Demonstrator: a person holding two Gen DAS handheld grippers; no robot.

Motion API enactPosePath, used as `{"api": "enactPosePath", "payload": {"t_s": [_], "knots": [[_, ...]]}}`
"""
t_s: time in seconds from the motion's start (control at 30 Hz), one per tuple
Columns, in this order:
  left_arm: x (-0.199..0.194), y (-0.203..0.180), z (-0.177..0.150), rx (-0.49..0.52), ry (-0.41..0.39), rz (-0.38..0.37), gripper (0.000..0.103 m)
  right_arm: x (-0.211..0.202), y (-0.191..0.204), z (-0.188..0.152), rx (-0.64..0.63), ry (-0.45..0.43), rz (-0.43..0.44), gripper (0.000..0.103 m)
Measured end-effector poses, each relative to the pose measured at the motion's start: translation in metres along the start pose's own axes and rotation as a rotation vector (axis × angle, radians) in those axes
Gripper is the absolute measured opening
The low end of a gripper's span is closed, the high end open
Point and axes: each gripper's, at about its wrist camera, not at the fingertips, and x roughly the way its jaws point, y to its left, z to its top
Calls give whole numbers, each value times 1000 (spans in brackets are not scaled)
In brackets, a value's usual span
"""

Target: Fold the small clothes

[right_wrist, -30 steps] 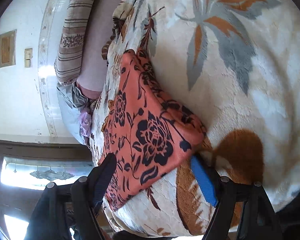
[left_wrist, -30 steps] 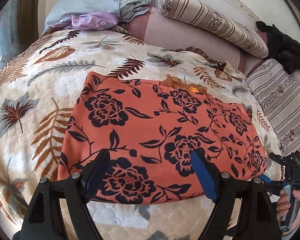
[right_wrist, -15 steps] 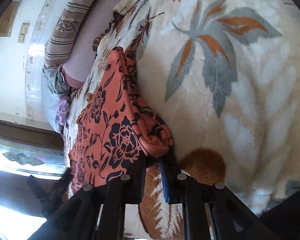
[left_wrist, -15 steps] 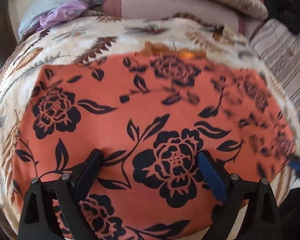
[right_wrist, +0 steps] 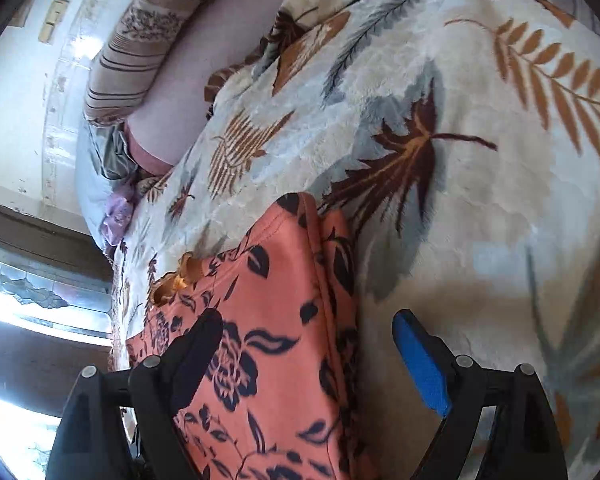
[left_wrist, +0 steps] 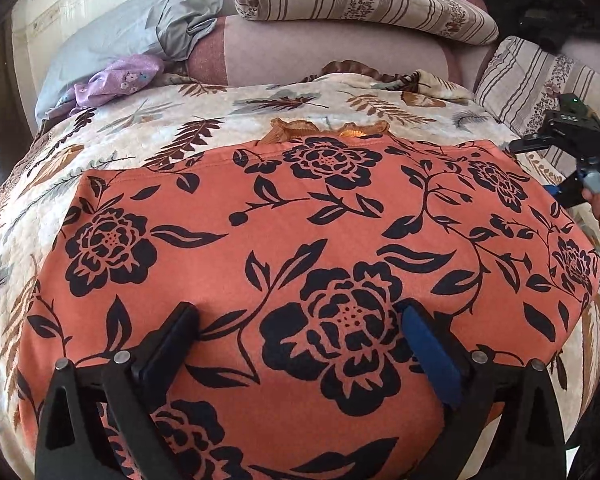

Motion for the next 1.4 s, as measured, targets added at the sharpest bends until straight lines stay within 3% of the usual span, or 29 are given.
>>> {"api": "enactPosePath", "payload": {"t_s": [0.03, 0.07, 0.17, 0.2, 0.23, 0.27, 0.33, 0.4, 0.47, 0.57, 0.67, 0.73, 0.77, 0.8, 0.87, 0.93, 0.97, 1.0, 1.07, 1.13, 1.27, 1.4], "knots": [[1, 0, 0, 1, -1, 1, 102, 8, 6, 2, -34, 22, -52, 38], [0, 0, 0, 1, -2, 0, 102, 11, 14, 0, -69, 27, -118, 27], [0, 0, 0, 0, -4, -2, 102, 2, 25, -5, -129, -77, -287, 24], [-1, 0, 0, 1, -4, 0, 102, 0, 19, -3, -104, -111, -345, 24], [0, 0, 1, 2, -3, 1, 102, -2, 10, -2, -46, -128, -342, 38], [-1, 1, 1, 0, -4, -2, 102, -6, 4, -3, 10, -137, -309, 45], [-1, 1, 0, -5, -9, -10, 102, -21, 10, -11, 27, -168, -310, 64], [-1, 1, 0, -4, -10, -7, 102, -42, 33, -23, -40, -223, -311, 64], [-2, 1, 0, -2, -12, -2, 102, -58, 64, -38, -117, -248, -251, 67], [-4, 2, -1, -6, -14, -14, 102, -59, 98, -70, -203, -189, -115, 81], [-24, 8, -1, -39, -17, -36, 102, -32, 96, -99, -214, -45, -34, 82], [-55, 20, -2, -106, -58, -68, 102, -9, 69, -114, -147, 30, -114, 82], [-73, 29, -3, -139, -89, -80, 102, -4, 56, -120, -123, 22, -106, 82], [-90, 40, -6, -173, -117, -83, 102, -11, 53, -126, -139, -40, -63, 82], [-108, 68, -15, -254, -125, -56, 102, -15, 52, -130, -138, -49, -53, 82], [-93, 99, -29, -346, 1, 10, 102, -15, 55, -130, -154, -32, -73, 82], [-74, 114, -39, -384, 123, 63, 102, -13, 56, -129, -160, -23, -81, 82], [-55, 127, -51, -415, 264, 94, 95, -13, 56, -128, -157, -19, -82, 82], [-68, 128, -48, -388, 215, 67, 95, -14, 53, -128, -142, -23, -67, 82], [-89, 126, -38, -399, 158, -5, 95, -16, 49, -130, -137, -34, -42, 82], [-113, 135, -8, -398, 39, -10, 95, -20, 43, -136, -163, -59, 1, 82], [-90, 156, 23, -451, 55, -4, 94, -24, 38, -139, -160, -74, 41, 82]]}}
